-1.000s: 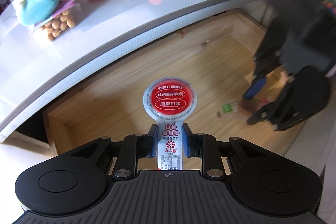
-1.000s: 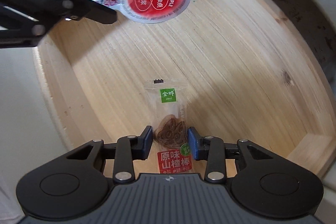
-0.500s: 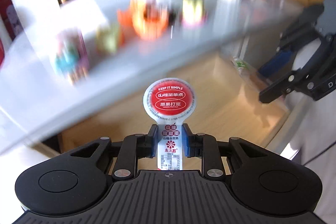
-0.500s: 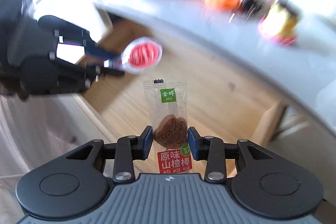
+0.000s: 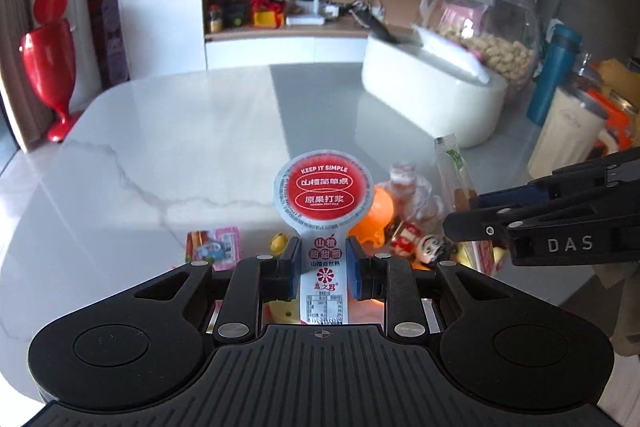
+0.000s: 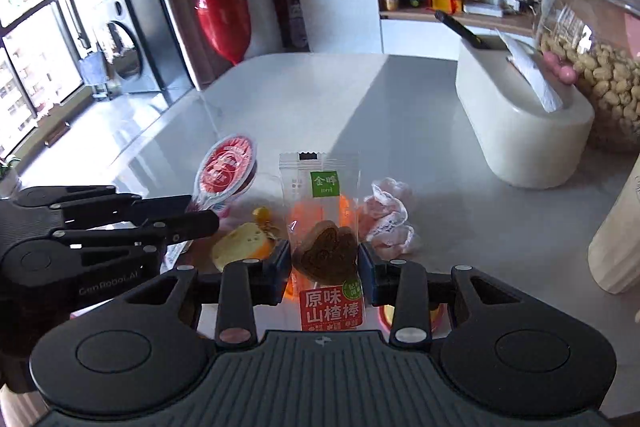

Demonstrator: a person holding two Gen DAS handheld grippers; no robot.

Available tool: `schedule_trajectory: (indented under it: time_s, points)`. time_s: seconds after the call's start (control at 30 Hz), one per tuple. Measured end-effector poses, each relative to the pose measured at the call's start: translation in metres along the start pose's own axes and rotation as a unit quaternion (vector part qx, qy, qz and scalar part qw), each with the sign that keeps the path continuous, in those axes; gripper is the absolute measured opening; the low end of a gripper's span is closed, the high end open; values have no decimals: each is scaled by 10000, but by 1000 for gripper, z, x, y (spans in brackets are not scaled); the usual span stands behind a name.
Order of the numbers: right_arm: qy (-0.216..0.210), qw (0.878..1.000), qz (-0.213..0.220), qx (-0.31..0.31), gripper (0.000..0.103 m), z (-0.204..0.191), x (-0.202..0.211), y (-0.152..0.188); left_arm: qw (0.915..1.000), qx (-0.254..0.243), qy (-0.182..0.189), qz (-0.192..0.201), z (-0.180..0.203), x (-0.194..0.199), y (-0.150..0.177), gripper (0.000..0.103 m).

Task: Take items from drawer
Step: 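Carry the lollipop and snack bag onto the countertop and open both grippers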

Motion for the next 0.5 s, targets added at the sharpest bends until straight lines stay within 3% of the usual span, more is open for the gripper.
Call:
schedule_trajectory:
  time_s: [0.1, 0.2, 0.37, 0.5]
  points:
    - [120, 9997, -202, -67, 35, 10, -34, 7, 9997, 104, -21, -225, -3, -29, 17, 27]
    - [204, 9994, -263, 51, 32, 9, -51, 9, 9997, 128, -153, -120, -7, -34, 19, 27]
    - [106, 9998, -152, 89, 39, 7, -51, 17, 9998, 101, -119, -118, -10, -33, 15, 28]
    - [43, 10000, 32, 56, 44, 8, -42, 20, 9998, 77, -97, 136, -9, -23, 9, 28]
Point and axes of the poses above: each gripper's, at about its wrist camera, not at the fingertips, and x roughly against the way its jaws point, z to its right, y to its underside, the point moved 2 cm from there along -x, roughly the way its jaws point, and after that the axes turned 12 degrees about -x, right-handed, at the moved point
